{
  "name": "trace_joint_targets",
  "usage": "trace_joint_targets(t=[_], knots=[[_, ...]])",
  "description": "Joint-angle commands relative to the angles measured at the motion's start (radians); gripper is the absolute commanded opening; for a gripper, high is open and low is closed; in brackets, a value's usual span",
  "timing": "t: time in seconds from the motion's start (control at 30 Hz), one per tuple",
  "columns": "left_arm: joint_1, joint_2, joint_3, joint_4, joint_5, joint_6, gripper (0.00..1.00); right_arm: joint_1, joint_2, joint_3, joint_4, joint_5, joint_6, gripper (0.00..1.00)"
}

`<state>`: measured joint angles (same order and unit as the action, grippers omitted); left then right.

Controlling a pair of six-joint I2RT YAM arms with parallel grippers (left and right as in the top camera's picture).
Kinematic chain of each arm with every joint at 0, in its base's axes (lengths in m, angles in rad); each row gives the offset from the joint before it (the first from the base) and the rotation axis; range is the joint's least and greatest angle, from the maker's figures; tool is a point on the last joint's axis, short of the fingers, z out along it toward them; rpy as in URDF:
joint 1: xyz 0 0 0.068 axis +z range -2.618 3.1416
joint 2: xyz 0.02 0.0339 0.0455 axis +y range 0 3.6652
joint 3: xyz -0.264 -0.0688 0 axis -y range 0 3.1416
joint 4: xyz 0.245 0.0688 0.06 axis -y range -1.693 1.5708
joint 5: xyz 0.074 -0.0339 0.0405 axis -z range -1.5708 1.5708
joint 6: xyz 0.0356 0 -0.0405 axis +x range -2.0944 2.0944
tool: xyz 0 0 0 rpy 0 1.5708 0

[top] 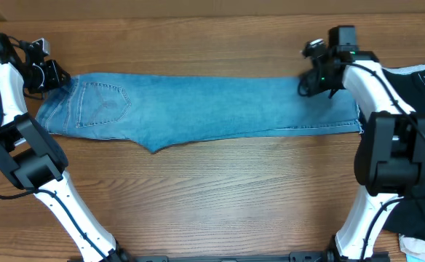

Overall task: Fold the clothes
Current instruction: 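Grasp the jeans waistband with the left gripper and the hems with the right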

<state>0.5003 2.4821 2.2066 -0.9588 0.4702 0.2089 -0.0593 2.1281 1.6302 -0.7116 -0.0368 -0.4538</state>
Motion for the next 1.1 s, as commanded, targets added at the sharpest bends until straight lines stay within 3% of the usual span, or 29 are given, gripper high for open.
trace_joint_targets(t=[0.0, 0.13, 0.37, 0.47, 0.53, 0.6, 0.63, 0.67, 0.83, 0.87, 0.9, 0.93, 0.97, 1.03, 1.07], knots=[[-0.003, 0.003, 0.014, -0.01, 0.024, -0.011, 0.25, -0.058, -0.007, 0.007, 0.046, -0.011, 0.256, 0.66], [-0.003, 0.003, 0.014, -0.011, 0.018, -0.011, 0.25, -0.06, 0.019, 0.007, 0.065, -0.016, 0.429, 0.64], [-0.003, 0.003, 0.014, -0.013, 0.018, -0.011, 0.25, -0.059, 0.121, 0.007, 0.079, -0.027, 0.485, 0.59], [-0.003, 0.003, 0.014, -0.013, 0.018, -0.011, 0.21, -0.059, 0.121, 0.007, 0.093, -0.028, 0.485, 0.22], [-0.003, 0.003, 0.014, -0.013, 0.018, -0.012, 0.17, -0.059, 0.121, 0.007, 0.101, -0.028, 0.485, 0.04], [-0.003, 0.003, 0.014, -0.013, 0.018, -0.012, 0.17, -0.059, 0.12, 0.007, 0.107, -0.028, 0.485, 0.04], [-0.003, 0.003, 0.014, -0.013, 0.018, -0.015, 0.17, -0.059, 0.12, 0.007, 0.111, -0.027, 0.485, 0.66], [-0.003, 0.003, 0.014, -0.013, 0.018, -0.015, 0.18, -0.059, 0.12, 0.007, 0.114, -0.027, 0.485, 1.0], [-0.003, 0.003, 0.014, -0.013, 0.018, -0.015, 0.22, -0.059, 0.123, 0.007, 0.121, -0.024, 0.508, 1.0], [-0.003, 0.003, 0.014, -0.013, 0.018, -0.014, 0.22, -0.059, 0.123, 0.007, 0.121, -0.024, 0.511, 0.98], [-0.003, 0.003, 0.014, -0.013, 0.018, -0.014, 0.22, -0.059, 0.124, 0.007, 0.121, -0.024, 0.512, 0.89], [-0.003, 0.003, 0.014, -0.013, 0.018, -0.014, 0.22, -0.059, 0.124, 0.007, 0.119, -0.024, 0.511, 0.67], [-0.003, 0.003, 0.014, -0.013, 0.018, -0.014, 0.22, -0.059, 0.124, 0.007, 0.116, -0.024, 0.511, 0.54], [-0.003, 0.003, 0.014, -0.013, 0.017, -0.014, 0.22, -0.059, 0.124, 0.007, 0.105, -0.024, 0.511, 0.51], [-0.003, 0.003, 0.014, -0.013, 0.017, -0.014, 0.22, -0.059, 0.124, 0.007, 0.102, -0.024, 0.511, 0.41]])
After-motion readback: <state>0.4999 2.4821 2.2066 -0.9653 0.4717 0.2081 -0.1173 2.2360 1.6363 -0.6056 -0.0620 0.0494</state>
